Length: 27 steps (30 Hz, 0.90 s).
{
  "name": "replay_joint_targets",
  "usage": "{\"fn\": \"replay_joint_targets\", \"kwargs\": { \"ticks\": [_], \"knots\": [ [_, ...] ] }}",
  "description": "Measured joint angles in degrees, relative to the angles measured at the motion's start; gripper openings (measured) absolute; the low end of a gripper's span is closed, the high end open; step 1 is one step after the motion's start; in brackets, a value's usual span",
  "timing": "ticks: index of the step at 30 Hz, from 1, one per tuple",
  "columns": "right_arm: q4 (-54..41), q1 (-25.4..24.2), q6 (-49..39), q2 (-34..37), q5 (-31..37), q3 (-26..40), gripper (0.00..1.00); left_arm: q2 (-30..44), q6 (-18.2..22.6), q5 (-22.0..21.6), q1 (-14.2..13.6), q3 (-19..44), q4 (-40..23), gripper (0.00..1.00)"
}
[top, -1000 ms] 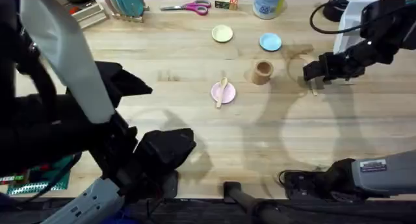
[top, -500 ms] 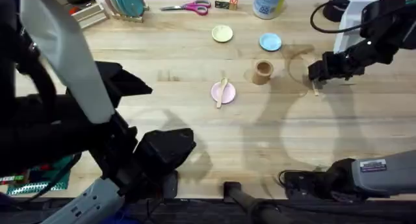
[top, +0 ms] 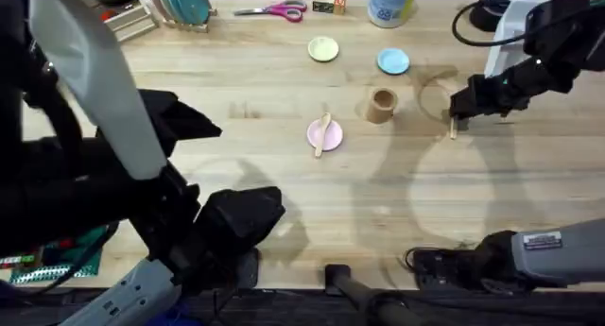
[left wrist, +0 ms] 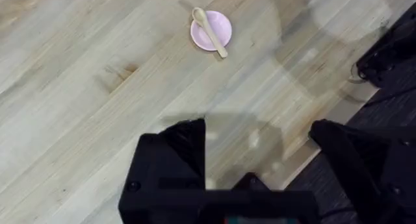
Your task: Pick up a utensil and set it on the pink plate, then put the other utensil in the container.
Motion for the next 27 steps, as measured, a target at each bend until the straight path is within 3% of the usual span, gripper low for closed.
{"fn": "replay_joint_targets", "kwargs": {
  "ticks": [8, 27],
  "knots": [
    [-5.19, 0.04, -1.18, -1.99, -5.25, 2.67, 0.032, 0.0, 0.0, 0.0, 0.0, 0.0, 0.0, 0.993],
    [-4.95, 0.04, -12.09, -12.14, -31.76, 4.99, 0.032, 0.0, 0.01, 0.0, 0.0, 0.0, 0.0, 0.994]
  ]
}}
